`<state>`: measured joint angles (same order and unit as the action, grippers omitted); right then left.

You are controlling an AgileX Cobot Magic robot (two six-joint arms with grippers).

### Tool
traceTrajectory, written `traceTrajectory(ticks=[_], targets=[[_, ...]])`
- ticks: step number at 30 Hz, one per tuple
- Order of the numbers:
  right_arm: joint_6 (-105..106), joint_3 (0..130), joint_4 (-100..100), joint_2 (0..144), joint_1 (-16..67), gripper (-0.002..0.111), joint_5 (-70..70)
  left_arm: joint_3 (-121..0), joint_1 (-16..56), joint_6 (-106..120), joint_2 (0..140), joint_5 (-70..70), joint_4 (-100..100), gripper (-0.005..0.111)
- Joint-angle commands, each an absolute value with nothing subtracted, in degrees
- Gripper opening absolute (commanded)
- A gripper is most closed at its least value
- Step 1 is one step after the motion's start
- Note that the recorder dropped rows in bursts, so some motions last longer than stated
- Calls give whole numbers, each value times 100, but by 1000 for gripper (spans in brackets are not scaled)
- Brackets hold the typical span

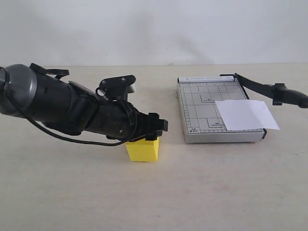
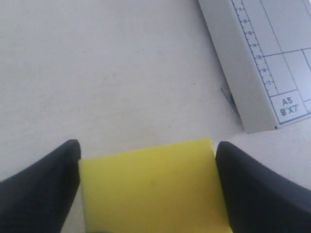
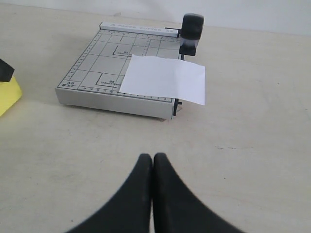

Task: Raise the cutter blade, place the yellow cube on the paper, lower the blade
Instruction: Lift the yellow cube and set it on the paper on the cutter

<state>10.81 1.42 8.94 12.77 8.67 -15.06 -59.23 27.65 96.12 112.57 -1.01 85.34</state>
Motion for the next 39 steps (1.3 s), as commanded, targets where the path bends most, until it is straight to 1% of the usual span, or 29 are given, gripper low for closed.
traceTrajectory(ticks=[1, 8, 15, 18, 24, 30, 33, 39], targets=[[1095, 112, 863, 1256, 856, 1, -1479, -6005, 2759, 9618, 10948, -159, 8015, 4], [1095, 112, 863, 1256, 856, 1, -1479, -6392, 2773, 9618, 10700, -359, 7528, 4], [1104, 112, 863, 1256, 856, 1, -1479, -6885, 3041, 9618, 10750, -481, 7201, 4], [1085, 112, 863, 1256, 856, 1, -1479, -7344, 3365, 9618, 10951, -462, 7065, 4], [1099, 112, 863, 1256, 856, 1, -1479, -8105, 3731, 9489, 11615, -535, 7081, 4], [1086, 112, 863, 1256, 856, 1, -1479, -9044, 3866, 9234, 12272, -676, 7081, 4], [1086, 112, 863, 1256, 856, 1, -1479, -9534, 3869, 9234, 12545, -496, 6922, 4], [1086, 112, 863, 1256, 856, 1, -1479, -9785, 3869, 9234, 12809, -404, 6789, 4]])
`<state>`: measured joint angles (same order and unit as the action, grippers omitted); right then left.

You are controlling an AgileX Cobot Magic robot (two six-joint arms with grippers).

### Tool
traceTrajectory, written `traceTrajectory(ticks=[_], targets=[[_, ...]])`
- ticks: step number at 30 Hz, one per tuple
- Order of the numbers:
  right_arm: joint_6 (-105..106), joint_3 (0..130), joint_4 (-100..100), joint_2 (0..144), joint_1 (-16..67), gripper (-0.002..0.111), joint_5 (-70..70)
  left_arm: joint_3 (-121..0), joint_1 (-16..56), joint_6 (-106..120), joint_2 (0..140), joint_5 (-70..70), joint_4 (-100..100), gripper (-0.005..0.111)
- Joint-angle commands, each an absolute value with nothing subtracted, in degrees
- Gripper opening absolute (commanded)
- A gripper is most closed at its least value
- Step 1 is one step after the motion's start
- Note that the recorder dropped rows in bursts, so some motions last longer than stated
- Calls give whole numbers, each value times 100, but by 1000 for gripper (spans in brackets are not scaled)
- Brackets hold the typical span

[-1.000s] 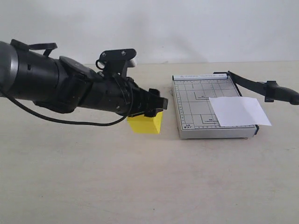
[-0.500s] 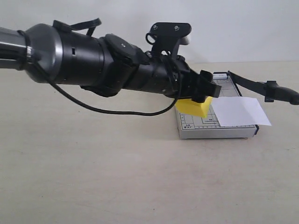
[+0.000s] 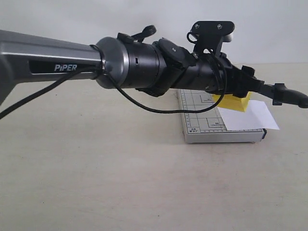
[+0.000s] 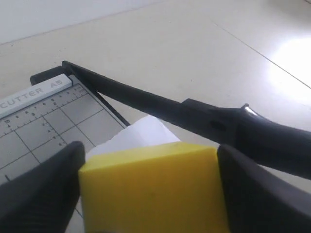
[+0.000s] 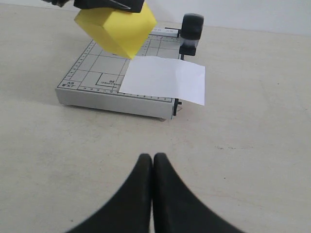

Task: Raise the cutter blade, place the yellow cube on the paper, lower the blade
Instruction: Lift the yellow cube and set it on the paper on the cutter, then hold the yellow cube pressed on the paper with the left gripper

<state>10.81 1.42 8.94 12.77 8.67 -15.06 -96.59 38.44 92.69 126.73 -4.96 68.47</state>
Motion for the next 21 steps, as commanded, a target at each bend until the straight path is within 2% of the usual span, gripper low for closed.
traceTrajectory(ticks=[1, 21], targets=[[1086, 112, 863, 1256, 856, 1, -1479, -9803, 3869, 9234, 12853, -392, 6789, 4], [1100, 112, 863, 1256, 856, 1, -1479, -9803, 3869, 9280, 13045, -92, 6789, 4]])
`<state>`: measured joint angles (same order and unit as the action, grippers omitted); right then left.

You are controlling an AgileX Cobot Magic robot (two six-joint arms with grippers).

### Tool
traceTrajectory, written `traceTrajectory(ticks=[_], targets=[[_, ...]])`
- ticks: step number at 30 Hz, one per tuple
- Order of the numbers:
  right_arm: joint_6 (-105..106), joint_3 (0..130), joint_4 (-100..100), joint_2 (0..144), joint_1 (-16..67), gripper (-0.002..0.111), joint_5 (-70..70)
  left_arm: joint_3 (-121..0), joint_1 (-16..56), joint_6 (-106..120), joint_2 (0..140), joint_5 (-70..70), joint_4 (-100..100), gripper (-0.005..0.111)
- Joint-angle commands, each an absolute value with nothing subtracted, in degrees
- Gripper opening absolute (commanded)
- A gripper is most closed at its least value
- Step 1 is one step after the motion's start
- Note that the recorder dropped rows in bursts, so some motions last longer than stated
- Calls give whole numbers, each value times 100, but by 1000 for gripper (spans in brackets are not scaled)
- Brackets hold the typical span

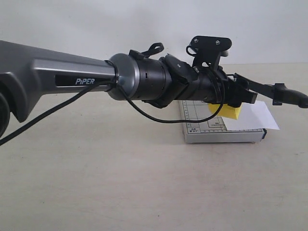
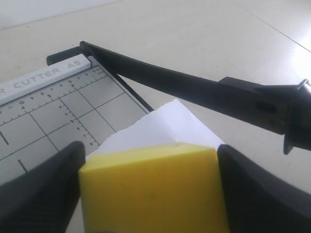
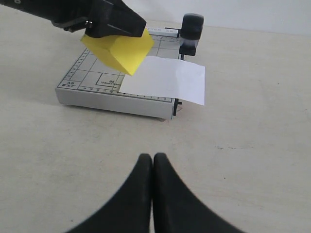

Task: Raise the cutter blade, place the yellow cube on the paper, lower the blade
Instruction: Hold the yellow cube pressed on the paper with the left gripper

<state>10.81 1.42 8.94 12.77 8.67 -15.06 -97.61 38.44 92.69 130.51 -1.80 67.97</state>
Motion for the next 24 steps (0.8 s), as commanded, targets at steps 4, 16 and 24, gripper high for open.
traceTrajectory(ticks=[4, 16, 24], targets=[[1100, 112, 863, 1256, 856, 1, -1479, -9875, 3869, 9280, 13147, -174, 6789, 4], [1100, 112, 863, 1256, 856, 1, -1479, -10030, 3891, 9294, 13249, -88, 6789, 4], [1089, 112, 863, 1256, 856, 1, -1479, -10030, 3891, 9345, 13249, 67, 6789, 4]])
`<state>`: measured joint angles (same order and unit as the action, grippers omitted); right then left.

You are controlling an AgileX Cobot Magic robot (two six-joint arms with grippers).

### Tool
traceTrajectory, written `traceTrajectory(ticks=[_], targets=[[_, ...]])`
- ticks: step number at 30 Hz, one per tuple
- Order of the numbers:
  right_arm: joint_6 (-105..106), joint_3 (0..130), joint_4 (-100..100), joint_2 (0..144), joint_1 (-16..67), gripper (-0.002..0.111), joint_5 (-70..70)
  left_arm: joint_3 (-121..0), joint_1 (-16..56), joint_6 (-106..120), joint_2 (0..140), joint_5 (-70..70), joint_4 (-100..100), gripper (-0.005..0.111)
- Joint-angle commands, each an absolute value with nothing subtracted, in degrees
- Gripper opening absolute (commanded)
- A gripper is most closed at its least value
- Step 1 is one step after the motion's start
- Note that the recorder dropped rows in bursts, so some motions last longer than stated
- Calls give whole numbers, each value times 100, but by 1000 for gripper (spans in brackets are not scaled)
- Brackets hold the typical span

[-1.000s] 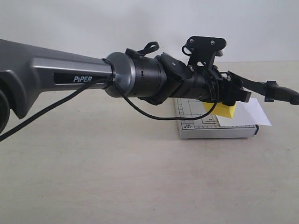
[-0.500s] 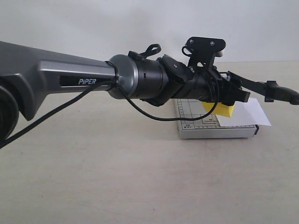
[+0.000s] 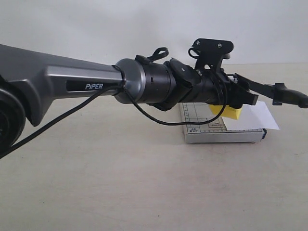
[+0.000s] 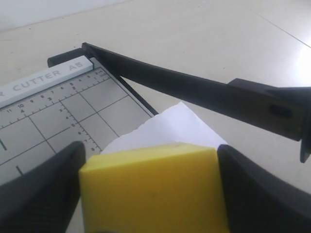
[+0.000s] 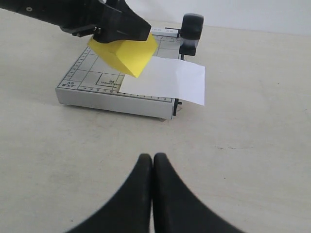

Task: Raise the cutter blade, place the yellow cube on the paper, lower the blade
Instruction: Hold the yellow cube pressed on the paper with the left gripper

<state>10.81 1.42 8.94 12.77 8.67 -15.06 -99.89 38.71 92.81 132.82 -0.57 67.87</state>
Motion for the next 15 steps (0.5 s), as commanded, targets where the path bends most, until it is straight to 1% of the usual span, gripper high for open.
traceTrajectory(ticks=[1, 15], targets=[[1099, 112, 863, 1256, 856, 1, -1479, -10030, 3891, 9345, 13249, 67, 6789, 4], [1103, 112, 863, 1256, 856, 1, -1479, -10128, 3891, 9428, 13357, -61, 6789, 4]])
